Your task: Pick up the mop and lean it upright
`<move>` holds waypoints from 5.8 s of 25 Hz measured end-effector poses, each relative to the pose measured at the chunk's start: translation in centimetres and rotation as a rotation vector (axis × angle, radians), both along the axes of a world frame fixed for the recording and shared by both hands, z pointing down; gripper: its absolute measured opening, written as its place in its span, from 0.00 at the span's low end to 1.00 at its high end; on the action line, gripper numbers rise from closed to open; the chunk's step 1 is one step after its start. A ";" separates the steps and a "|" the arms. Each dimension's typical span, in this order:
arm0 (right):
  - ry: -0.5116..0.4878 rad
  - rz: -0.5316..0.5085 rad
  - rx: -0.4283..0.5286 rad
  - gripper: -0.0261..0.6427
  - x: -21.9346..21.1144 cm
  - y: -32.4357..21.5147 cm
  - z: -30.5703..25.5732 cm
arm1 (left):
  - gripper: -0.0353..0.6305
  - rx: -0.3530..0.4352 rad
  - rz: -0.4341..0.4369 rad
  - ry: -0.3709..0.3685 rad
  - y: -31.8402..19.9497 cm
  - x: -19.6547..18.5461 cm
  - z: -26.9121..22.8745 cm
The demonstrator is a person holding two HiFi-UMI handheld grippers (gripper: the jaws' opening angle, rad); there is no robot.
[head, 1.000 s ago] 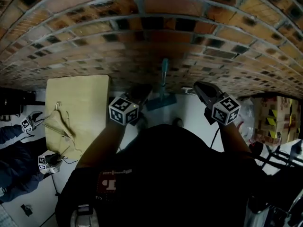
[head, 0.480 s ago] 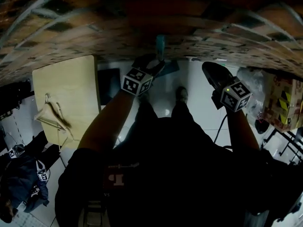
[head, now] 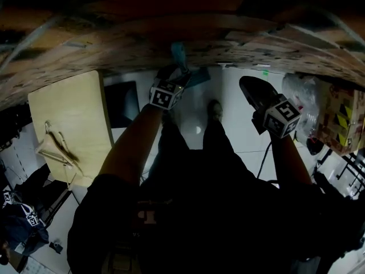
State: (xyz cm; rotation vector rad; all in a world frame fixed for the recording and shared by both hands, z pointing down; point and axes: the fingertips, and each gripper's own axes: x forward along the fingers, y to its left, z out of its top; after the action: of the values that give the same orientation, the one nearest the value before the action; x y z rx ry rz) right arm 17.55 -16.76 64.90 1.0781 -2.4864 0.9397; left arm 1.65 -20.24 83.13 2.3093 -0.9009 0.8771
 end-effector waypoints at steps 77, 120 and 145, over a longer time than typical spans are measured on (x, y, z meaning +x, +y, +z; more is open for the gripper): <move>0.046 -0.027 0.440 0.10 -0.1 -1.0 -29.1 | 0.24 0.359 0.295 0.166 1.8 1.7 -45.6; 0.019 -0.012 0.568 0.10 1.4 0.7 -35.2 | 0.25 0.524 0.353 0.309 1.3 3.2 -66.8; 0.020 -0.026 0.569 0.10 1.0 0.5 -35.4 | 0.25 0.512 0.341 0.338 1.0 2.9 -66.6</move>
State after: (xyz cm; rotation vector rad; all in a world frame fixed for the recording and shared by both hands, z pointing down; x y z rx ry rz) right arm 18.58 -16.24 29.48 1.1891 -2.8170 0.1998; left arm 4.53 -19.20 16.52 2.9987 -0.6443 0.3764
